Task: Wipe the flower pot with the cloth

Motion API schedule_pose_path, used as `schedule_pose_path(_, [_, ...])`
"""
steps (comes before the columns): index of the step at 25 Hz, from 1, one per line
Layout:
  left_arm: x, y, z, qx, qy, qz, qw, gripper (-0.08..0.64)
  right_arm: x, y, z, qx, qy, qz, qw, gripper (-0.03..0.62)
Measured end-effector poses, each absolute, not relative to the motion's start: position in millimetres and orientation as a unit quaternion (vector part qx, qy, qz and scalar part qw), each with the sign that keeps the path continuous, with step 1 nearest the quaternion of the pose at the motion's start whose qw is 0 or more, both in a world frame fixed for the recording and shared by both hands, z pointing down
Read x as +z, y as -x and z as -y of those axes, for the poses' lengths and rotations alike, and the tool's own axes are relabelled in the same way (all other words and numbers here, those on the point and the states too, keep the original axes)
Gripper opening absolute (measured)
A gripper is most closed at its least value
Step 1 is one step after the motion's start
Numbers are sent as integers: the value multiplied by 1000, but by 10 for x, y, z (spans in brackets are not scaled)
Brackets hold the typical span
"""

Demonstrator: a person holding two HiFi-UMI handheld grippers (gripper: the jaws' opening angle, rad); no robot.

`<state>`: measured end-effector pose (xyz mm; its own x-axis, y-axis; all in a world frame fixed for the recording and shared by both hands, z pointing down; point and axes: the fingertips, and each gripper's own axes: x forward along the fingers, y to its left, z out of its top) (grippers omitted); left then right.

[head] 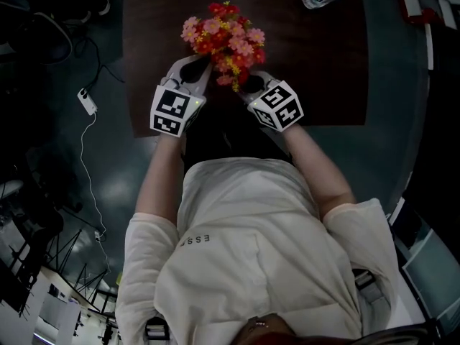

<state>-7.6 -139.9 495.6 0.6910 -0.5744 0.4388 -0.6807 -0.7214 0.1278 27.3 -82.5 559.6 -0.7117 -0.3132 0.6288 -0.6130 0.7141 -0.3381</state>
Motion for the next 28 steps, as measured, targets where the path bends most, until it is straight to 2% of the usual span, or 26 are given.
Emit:
schedule_pose_path(13, [4945,77,1402,180,-902,370,133,12,5521,-1344,1569,274,-415,825,268,49])
schedule_pose_path(20, [4954,96,1456,192,-899,374,126,13,5453,-1085,2185,224,-401,845,274,49])
schedule_pose_path(24, [4953,113,1467,183,-898,378,133,13,5534,-791,2188,202,-329,871,305,48])
schedule_pose_path(28, [4955,111,1470,180,-898,380,132,12,5623,-825,2099,184,-317,872,326,48])
